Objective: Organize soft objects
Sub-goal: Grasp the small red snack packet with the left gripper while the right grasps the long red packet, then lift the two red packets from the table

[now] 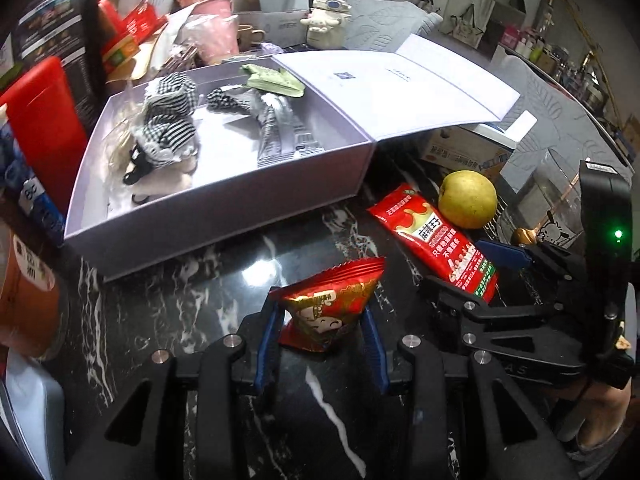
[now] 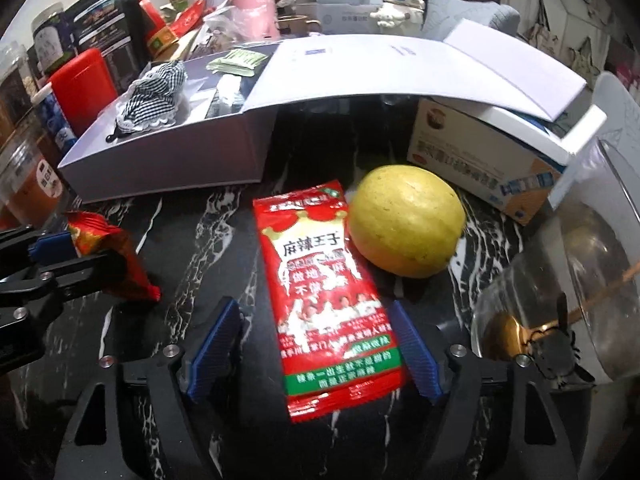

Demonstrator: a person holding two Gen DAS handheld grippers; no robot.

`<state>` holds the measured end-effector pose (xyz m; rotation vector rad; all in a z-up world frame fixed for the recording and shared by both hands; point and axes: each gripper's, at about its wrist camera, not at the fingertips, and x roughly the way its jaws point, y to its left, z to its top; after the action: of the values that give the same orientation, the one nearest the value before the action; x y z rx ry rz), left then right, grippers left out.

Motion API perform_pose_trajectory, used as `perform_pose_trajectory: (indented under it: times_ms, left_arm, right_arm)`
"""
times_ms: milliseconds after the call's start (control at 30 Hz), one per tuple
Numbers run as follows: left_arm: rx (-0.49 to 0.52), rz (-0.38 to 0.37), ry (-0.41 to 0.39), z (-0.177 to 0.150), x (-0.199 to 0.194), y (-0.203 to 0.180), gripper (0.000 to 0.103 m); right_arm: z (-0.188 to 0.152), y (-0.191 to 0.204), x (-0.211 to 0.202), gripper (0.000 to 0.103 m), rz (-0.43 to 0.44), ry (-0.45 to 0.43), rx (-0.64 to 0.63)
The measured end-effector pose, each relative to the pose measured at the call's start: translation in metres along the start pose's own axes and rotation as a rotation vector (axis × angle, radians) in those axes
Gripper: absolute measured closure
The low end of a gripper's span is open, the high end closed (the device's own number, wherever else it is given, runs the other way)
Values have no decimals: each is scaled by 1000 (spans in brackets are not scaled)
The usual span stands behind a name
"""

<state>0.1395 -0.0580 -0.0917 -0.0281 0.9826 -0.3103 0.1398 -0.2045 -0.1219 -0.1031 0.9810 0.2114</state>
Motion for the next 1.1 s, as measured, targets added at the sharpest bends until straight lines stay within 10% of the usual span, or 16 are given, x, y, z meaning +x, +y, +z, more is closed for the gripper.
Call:
perform_pose_trajectory:
  times_ms: [200, 1100]
  left_arm:
    - [-17, -4, 1, -7, -6, 5, 65]
    - [-29, -23, 67, -54, -51, 20, 65]
  right_arm:
    - [-3, 7, -5, 54, -23, -21, -16]
    - [-63, 44, -52, 56, 96, 24, -20]
